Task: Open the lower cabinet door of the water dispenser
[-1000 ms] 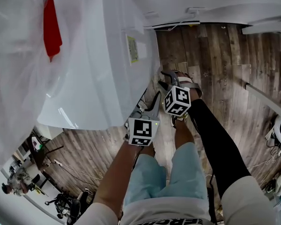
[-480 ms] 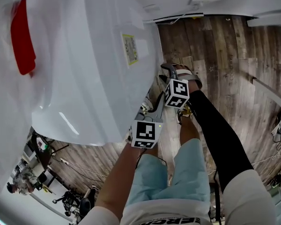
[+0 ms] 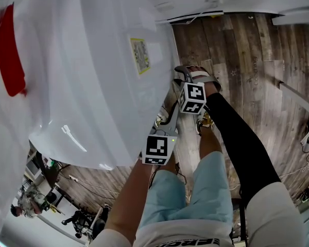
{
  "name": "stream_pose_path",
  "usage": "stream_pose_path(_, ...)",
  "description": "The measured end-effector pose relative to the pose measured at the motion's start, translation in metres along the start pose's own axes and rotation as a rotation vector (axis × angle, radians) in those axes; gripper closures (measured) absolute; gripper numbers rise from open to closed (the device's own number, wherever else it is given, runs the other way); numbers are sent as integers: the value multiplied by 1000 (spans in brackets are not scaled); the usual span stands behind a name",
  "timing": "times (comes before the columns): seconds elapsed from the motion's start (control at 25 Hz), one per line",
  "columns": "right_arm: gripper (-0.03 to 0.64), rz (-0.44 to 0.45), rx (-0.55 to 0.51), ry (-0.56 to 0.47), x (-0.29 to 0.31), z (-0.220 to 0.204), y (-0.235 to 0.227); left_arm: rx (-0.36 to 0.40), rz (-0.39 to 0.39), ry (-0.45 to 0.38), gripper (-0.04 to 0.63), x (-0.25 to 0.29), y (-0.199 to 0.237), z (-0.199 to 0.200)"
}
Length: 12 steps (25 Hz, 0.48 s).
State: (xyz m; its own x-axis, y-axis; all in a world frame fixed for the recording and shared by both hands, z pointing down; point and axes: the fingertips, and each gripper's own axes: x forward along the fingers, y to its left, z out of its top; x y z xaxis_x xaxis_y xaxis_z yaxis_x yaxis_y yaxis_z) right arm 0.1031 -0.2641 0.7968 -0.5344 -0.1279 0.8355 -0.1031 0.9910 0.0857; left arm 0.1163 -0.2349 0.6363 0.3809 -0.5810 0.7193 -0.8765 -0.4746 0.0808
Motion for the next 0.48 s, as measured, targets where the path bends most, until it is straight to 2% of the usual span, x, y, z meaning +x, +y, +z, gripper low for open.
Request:
stream_pose_path(0.2, 456, 9, -11, -8, 5, 4, 0, -6, -7, -3, 388, -3, 2, -6)
stream_pose_path(0.24, 456, 9, -5, -12, 6, 4, 0, 6, -8, -7, 434, -4, 3, -5)
stream_pose_path(0.28, 456, 12, 3, -17, 7, 5, -1, 13, -6, -15, 538, -6, 6, -2)
stream_pose_path(0.48, 456, 36, -3, -33, 6, 6, -2, 4, 54, -14, 538, -13, 23, 10)
